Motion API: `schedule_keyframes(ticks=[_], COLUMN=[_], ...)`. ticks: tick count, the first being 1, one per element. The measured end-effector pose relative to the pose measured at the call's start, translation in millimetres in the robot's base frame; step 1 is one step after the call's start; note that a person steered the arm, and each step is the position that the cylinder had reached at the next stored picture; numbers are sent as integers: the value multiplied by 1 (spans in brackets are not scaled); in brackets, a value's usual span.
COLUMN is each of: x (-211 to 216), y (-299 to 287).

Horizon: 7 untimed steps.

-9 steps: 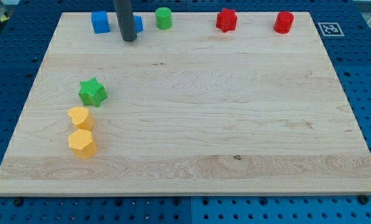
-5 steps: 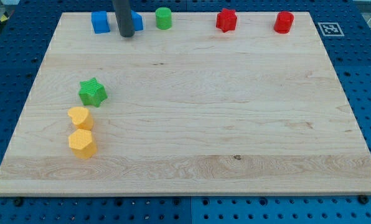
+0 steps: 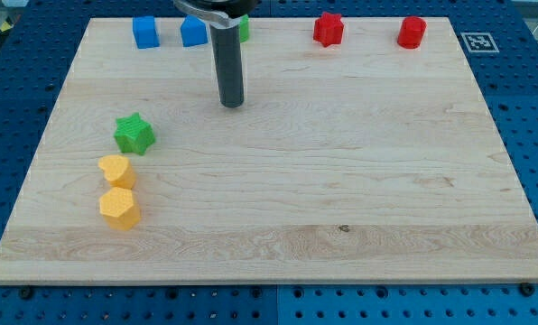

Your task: Point at the green star

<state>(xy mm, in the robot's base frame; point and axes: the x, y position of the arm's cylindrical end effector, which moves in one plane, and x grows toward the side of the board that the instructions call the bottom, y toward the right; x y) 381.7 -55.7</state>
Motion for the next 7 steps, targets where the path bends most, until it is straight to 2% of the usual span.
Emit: schedule_keyframes(ticks=[2, 4, 6, 7], x=[8, -3, 35, 71], y=[-16, -94, -166, -166])
